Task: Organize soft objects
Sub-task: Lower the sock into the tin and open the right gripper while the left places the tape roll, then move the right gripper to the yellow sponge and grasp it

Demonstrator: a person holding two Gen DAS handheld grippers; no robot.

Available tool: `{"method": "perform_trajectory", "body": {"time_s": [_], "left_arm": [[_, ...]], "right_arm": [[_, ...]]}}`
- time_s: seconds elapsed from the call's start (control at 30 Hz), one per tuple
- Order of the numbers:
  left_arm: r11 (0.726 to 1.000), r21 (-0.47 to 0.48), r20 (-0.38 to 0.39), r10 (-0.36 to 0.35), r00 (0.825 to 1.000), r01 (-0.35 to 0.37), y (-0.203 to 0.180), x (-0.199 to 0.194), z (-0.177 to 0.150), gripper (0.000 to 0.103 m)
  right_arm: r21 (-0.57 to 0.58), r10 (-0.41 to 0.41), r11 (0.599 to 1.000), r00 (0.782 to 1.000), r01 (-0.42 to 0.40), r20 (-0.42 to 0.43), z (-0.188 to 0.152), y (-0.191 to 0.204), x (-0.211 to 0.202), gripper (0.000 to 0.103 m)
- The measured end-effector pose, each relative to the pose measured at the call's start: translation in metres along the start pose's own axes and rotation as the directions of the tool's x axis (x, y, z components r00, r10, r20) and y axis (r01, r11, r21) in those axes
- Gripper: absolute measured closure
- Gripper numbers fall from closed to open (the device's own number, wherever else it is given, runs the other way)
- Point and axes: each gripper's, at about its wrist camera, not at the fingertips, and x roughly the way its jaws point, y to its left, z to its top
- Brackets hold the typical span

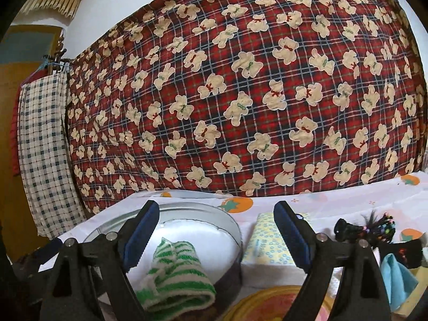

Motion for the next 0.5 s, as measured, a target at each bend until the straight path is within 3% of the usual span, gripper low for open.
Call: {"method": "perform_trajectory", "body": {"time_s": [0.5], "left_arm": [[0.999,-0.024,0.011,-0.038,0.999,0.038,-0.017,-0.028,-0.016,0.000]], "right_arm": [[0.005,-0.042,0.999,0.999,0.042,0.003,-0.003,-0.041,-0.036,0.014]]}}
